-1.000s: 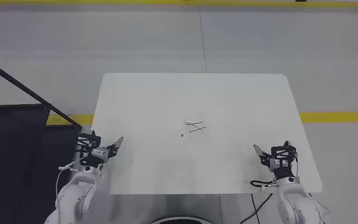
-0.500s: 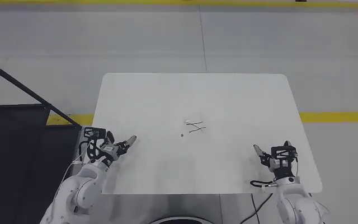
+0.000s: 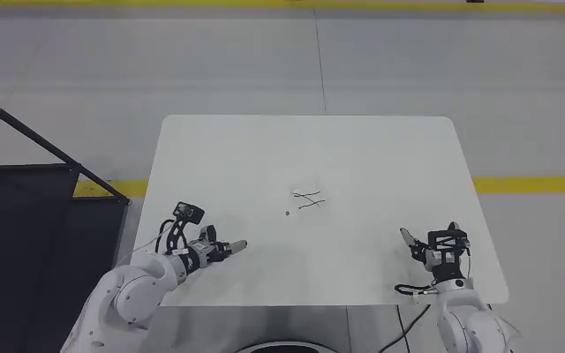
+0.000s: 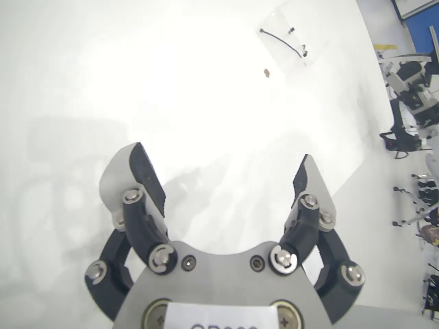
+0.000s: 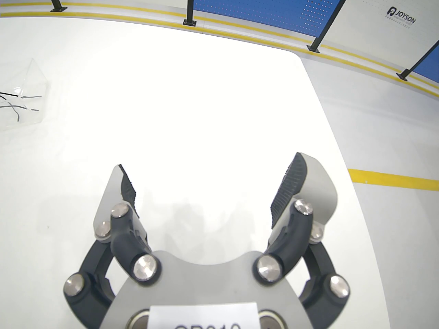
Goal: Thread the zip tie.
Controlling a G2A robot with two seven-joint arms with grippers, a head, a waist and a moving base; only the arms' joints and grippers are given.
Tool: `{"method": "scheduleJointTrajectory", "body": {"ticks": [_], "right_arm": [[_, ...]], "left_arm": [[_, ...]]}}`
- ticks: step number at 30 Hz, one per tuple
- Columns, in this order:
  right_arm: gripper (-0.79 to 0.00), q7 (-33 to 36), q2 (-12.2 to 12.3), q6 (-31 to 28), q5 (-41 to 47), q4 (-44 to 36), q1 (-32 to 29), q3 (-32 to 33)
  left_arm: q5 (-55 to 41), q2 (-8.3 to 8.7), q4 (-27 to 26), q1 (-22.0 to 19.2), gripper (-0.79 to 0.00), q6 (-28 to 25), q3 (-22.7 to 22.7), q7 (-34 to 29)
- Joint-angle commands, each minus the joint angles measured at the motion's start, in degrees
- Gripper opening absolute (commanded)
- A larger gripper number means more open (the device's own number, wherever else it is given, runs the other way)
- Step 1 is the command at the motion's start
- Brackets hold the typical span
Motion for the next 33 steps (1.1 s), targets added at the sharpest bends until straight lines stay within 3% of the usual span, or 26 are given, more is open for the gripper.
{"method": "scheduleJointTrajectory", "body": {"ticks": [1, 12, 18, 25, 33], "right_arm": [[0.0, 0.0, 0.0, 0.0, 0.0, 0.0, 0.0, 0.0], [0.0, 0.0, 0.0, 0.0, 0.0, 0.0, 0.0, 0.0], [0.0, 0.0, 0.0, 0.0, 0.0, 0.0, 0.0, 0.0], [0.0, 0.0, 0.0, 0.0, 0.0, 0.0, 0.0, 0.0], [0.0, 0.0, 0.0, 0.0, 0.0, 0.0, 0.0, 0.0]], "left_arm": [[-0.7, 0.05, 0.1, -0.8, 0.0, 0.3, 0.9, -1.6], [0.2, 0.06, 0.2, -1.1, 0.0, 0.7, 1.0, -0.4], [-7.0, -0.34, 1.0, -3.3, 0.0, 6.2, 2.8, 0.2], [-5.9, -1.32, 2.8, -7.3, 0.0, 14.2, 9.6, 5.4], [-11.8, -2.95, 6.8, -14.0, 0.0, 20.7, 17.2, 7.1]]}}
